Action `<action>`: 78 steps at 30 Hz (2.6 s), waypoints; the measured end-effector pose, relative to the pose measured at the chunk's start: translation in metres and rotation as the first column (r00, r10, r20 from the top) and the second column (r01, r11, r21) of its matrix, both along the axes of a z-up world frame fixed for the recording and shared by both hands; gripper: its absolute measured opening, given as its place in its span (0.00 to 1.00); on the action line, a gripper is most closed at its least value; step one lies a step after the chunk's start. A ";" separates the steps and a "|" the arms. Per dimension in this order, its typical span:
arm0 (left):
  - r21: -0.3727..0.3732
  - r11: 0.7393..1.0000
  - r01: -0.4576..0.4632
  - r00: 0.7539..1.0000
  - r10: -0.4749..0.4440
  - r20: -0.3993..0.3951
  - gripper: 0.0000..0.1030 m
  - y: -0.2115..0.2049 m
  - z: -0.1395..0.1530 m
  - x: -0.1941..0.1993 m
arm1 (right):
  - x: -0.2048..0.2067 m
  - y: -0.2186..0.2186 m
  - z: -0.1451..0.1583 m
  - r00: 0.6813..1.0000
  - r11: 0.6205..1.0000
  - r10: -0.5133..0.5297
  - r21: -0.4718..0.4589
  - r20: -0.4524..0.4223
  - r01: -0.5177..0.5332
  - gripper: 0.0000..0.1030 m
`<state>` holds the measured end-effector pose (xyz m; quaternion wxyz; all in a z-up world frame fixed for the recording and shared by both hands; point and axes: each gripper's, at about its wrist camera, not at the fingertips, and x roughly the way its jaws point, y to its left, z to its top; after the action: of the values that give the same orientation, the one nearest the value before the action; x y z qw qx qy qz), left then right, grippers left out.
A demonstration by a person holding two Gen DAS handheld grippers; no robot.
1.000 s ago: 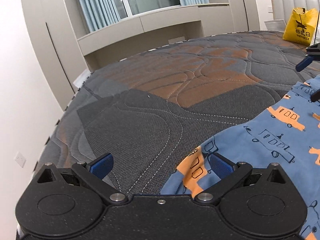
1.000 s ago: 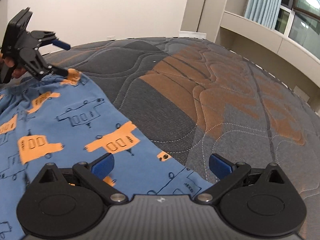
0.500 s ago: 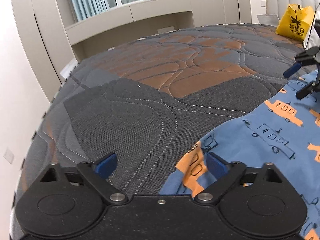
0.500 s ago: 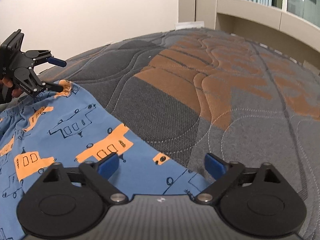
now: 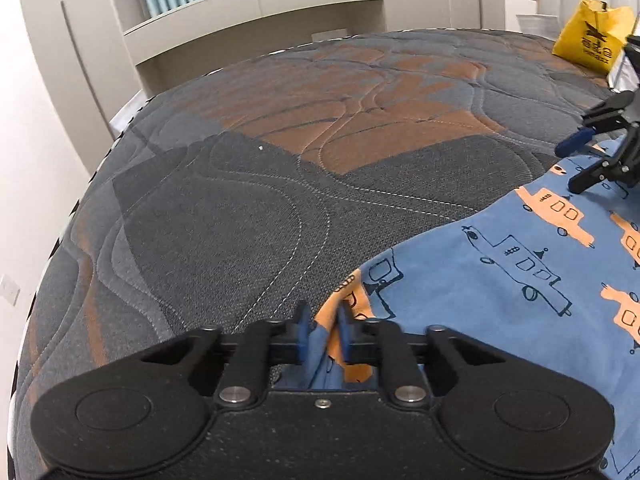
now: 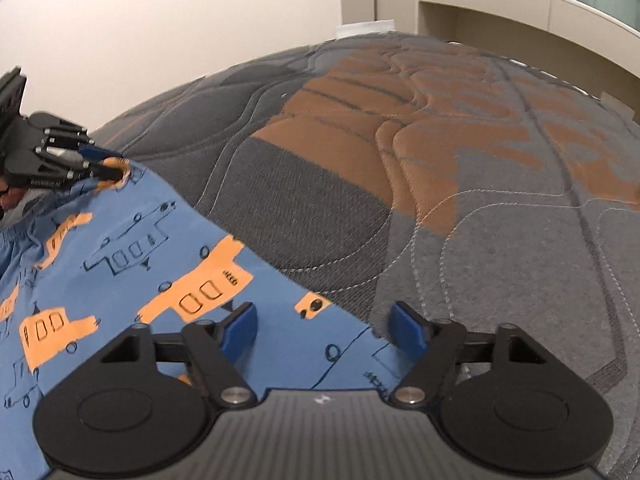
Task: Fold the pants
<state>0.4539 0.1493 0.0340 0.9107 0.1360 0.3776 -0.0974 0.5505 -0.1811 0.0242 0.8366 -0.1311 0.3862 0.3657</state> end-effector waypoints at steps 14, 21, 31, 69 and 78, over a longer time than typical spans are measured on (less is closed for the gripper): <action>-0.033 0.996 -0.078 0.990 0.081 0.116 0.02 0.004 0.019 -0.005 | -0.015 0.028 0.020 0.966 0.995 -0.070 -0.045 0.247 0.084 0.00; -0.037 0.995 -0.088 0.994 0.090 0.057 0.02 0.009 -0.008 0.005 | -0.001 0.036 0.002 0.989 1.000 -0.017 -0.012 0.150 0.019 0.08; -0.054 0.994 -0.090 0.994 0.093 0.059 0.03 0.013 -0.009 0.007 | 0.009 -0.013 -0.006 1.000 0.997 0.012 0.072 -0.009 -0.011 0.55; -0.146 0.985 0.089 0.934 -0.031 0.356 0.02 0.030 0.004 -0.299 | -0.405 0.009 0.028 0.812 0.995 -0.061 -0.025 0.581 0.092 0.03; -0.173 0.982 0.081 0.938 -0.016 0.347 0.02 0.037 -0.005 -0.306 | -0.416 0.010 0.018 0.809 0.993 -0.085 -0.017 0.582 0.117 0.03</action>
<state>0.1481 0.1860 0.0290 0.9686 0.0752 0.1986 -0.1292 0.1342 -0.1709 0.0427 0.9289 -0.2372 0.1289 0.2534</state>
